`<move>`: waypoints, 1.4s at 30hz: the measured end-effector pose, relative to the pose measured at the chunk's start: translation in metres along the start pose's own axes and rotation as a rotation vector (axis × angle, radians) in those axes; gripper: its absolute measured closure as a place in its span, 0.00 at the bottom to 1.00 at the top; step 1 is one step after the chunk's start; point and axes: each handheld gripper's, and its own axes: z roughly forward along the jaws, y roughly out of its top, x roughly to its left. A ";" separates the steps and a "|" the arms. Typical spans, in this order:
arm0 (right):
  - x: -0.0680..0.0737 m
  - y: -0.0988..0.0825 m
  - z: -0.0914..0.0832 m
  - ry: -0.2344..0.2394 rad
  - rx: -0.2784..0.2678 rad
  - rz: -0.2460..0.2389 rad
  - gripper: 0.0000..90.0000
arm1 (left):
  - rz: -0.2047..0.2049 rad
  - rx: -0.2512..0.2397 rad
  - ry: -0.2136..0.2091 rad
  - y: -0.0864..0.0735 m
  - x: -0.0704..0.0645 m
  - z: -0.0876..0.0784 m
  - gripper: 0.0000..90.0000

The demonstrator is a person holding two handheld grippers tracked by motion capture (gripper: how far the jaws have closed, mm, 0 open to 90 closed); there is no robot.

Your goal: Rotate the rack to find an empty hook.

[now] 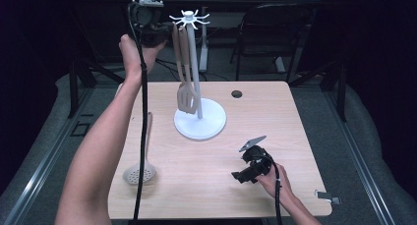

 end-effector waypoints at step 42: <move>0.000 0.000 -0.001 0.005 0.017 -0.004 0.11 | -0.069 0.067 0.006 -0.037 0.019 -0.010 0.57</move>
